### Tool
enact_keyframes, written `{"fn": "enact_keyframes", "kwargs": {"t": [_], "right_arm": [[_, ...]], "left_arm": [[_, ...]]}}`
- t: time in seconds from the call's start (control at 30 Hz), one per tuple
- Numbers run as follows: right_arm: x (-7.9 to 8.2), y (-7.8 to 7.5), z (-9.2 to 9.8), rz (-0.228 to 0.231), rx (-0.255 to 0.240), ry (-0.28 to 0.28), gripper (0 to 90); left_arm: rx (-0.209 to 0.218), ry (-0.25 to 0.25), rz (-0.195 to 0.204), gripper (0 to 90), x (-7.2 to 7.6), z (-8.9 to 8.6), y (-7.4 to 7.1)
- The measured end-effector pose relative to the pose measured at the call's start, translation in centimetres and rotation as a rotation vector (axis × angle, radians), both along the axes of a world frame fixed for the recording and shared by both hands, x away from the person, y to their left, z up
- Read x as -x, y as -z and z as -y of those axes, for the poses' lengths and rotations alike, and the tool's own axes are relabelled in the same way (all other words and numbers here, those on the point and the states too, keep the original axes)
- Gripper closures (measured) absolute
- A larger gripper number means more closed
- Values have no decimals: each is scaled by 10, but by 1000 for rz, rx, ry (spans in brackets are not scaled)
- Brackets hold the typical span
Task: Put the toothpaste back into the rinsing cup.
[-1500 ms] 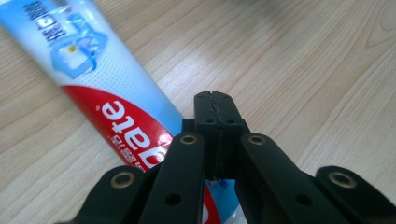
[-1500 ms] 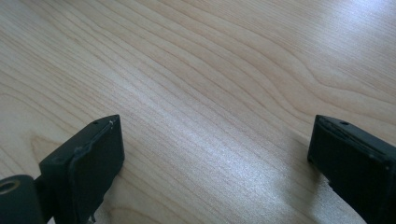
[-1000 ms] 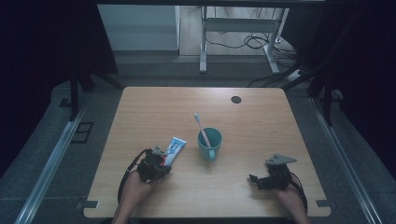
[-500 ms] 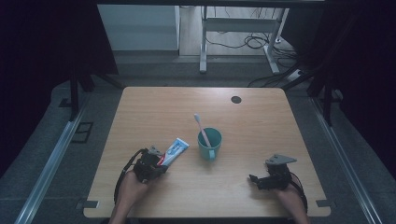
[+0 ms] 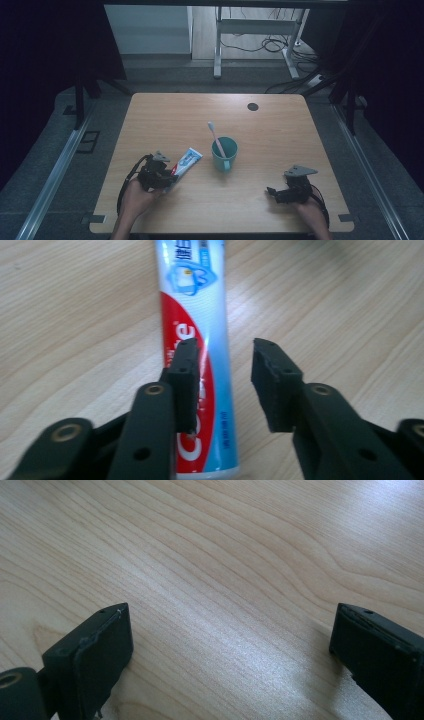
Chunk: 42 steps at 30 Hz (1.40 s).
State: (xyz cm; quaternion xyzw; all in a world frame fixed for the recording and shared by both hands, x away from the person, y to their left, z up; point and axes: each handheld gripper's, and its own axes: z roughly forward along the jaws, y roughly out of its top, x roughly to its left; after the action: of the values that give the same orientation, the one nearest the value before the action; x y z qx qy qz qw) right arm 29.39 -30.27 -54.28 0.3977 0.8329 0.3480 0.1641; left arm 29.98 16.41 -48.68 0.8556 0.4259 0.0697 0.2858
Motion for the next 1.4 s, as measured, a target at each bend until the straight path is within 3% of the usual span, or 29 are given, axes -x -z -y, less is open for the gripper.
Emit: {"fn": "enact_keyframes", "kwargs": {"t": [0.3,0.57,0.8,1.13,1.4], "right_arm": [[0,0,0,0,0,0,34],[0,0,0,-2,-1,2,34],[0,0,0,-4,0,3,34],[0,0,0,-2,0,1,34],[0,0,0,-2,1,2,34]], "left_arm": [[-32,-10,-38,428,-11,-1,-4],[-71,-4,-86,310,-21,5,-6],[-114,1,-128,242,-31,11,-6],[-210,23,-198,160,-47,22,-4],[-272,58,-241,144,-59,33,-4]]}}
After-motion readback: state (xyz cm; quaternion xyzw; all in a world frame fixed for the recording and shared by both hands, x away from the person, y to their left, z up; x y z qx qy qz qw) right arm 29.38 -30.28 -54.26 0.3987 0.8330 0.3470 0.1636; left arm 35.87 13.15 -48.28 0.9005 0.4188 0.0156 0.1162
